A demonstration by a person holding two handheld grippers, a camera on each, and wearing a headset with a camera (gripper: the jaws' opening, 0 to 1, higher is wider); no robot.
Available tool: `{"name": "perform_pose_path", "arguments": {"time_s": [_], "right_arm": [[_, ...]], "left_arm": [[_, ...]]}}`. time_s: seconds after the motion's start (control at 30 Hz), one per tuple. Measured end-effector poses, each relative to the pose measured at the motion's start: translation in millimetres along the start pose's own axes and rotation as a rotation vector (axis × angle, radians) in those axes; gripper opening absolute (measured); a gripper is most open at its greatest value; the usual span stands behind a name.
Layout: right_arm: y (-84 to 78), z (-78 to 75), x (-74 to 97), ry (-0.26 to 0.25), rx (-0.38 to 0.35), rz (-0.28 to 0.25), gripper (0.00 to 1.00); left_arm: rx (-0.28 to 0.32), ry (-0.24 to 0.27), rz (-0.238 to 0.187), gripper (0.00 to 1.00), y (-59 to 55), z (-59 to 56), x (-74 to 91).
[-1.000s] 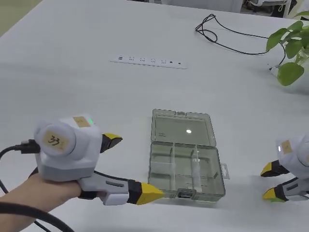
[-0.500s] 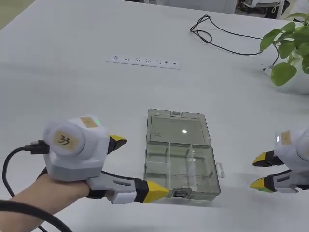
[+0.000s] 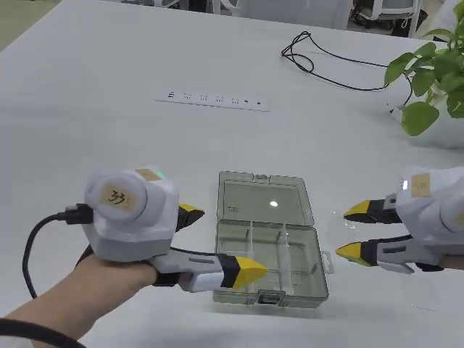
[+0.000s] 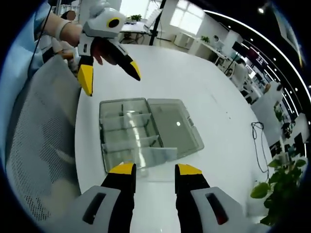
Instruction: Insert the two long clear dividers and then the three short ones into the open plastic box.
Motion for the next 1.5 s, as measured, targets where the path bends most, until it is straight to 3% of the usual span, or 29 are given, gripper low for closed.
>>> {"name": "perform_pose_path", "arguments": {"time_s": [0.17,0.4,0.47,0.53,0.57,0.67,0.83,1.1,1.23,1.5], "right_arm": [[30.3,8.6,-0.3,-0.007,0.052,-0.052,0.32],[54.0,18.5,-0.6,-0.016,0.139,-0.083,0.32],[59.2,22.5,-2.0,-0.020,0.205,-0.076,0.32],[61.7,28.8,-3.7,-0.002,0.226,-0.064,0.32],[65.1,30.2,-4.5,-0.017,0.288,-0.061,0.32],[70.4,38.2,-9.4,-0.016,0.368,-0.044,0.32],[78.9,47.0,-15.8,-0.012,0.400,-0.056,0.32],[86.4,48.8,-17.1,-0.027,0.441,-0.058,0.32],[86.6,50.9,-16.9,-0.038,0.475,-0.050,0.32],[85.8,52.3,-15.3,-0.047,0.498,-0.042,0.32]], "left_arm": [[0.040,-0.021,-0.017,0.73,6.6,-5.1,-5.9],[0.141,-0.073,-0.047,0.59,12.8,-10.4,-8.4],[0.177,-0.087,-0.054,0.55,13.3,-10.5,-8.0],[0.182,-0.083,-0.055,0.52,13.2,-10.6,-7.7],[0.185,-0.087,-0.053,0.48,12.8,-10.3,-7.9],[0.216,-0.108,-0.062,0.41,13.3,-12.5,-8.0],[0.253,-0.134,-0.070,0.31,12.1,-17.6,-9.3],[0.306,-0.169,-0.086,0.05,9.2,-20.8,-8.7],[0.338,-0.189,-0.092,0.00,10.4,-24.0,-8.7],[0.388,-0.208,-0.091,0.00,8.5,-25.5,-9.5]]}}
Point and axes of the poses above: the centre of the closed fingertips' face, and the gripper's own axes: x roughly backward along the fingers, z roughly to its left, y roughly out of its top, the point moved 5 cm from there along x, roughly backward along the fingers, and after that the axes turned 1 degree about x, right-handed, at the moved point
